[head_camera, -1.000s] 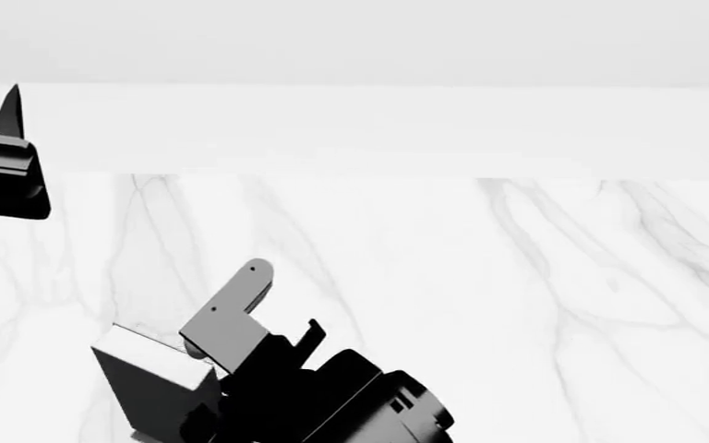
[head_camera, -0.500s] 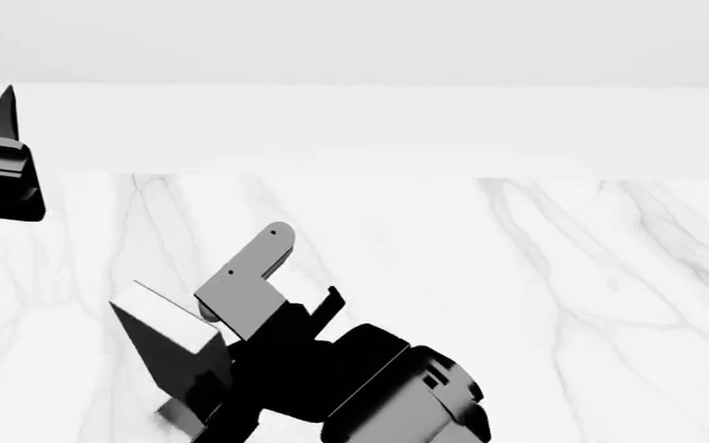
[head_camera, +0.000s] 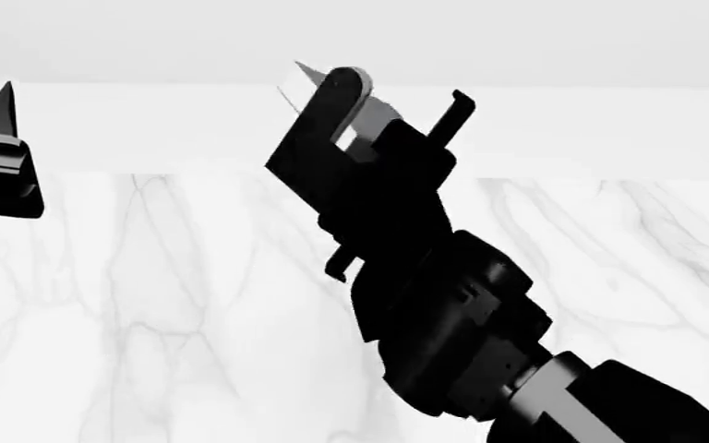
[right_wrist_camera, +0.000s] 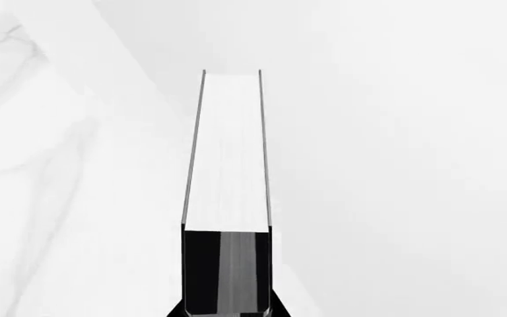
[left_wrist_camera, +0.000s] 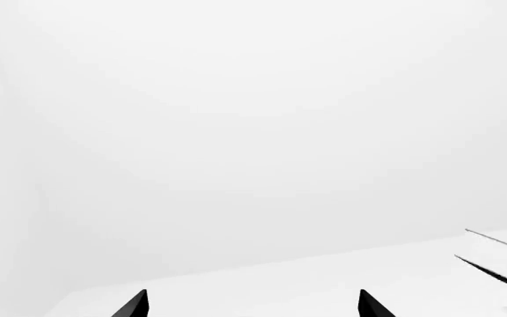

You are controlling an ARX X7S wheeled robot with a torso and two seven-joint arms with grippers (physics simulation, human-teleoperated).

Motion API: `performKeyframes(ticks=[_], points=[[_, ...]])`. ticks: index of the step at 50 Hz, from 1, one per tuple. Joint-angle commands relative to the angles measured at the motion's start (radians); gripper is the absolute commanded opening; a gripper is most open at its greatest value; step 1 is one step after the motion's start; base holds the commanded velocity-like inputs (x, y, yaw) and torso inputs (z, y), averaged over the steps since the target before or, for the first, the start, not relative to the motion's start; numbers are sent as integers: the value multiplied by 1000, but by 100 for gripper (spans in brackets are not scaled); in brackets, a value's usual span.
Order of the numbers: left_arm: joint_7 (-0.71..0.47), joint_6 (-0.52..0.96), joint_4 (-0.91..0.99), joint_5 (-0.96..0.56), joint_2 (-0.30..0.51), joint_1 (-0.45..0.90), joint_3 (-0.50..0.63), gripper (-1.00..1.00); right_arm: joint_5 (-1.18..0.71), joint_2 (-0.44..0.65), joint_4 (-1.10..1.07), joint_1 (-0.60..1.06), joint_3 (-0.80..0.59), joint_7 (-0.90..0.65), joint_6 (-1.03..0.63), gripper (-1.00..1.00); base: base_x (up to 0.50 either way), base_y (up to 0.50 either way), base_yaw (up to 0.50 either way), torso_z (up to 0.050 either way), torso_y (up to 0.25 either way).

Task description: Pick up the book on the left and place it on top of the shelf.

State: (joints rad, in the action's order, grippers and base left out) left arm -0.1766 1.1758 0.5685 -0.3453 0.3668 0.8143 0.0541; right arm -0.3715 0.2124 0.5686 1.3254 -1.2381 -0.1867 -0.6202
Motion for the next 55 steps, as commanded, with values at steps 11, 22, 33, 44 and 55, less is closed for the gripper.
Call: performKeyframes(ticks=[11,22,33,44,55], points=[[-4,-17,-12,-3,2,-7,1,100,421,-151,740,199,-185,-350,92,-100,0,0,0,0,1],[-6,-20,-15,-5,3,-8,4,100,384,-75,740,208,-217,-319,-156,-100,0,0,0,0,2],[-8,-24,-20,-6,3,-6,15,100,374,-25,740,264,-240,-223,-300,-100,0,0,0,0,2],[-10,-9,1,-18,11,-10,-8,100,355,62,740,235,-172,-193,-455,-100,0,0,0,0,1],[-14,-12,3,-21,11,-12,-9,100,363,124,740,203,-88,-198,-525,-100,0,0,0,0,1]])
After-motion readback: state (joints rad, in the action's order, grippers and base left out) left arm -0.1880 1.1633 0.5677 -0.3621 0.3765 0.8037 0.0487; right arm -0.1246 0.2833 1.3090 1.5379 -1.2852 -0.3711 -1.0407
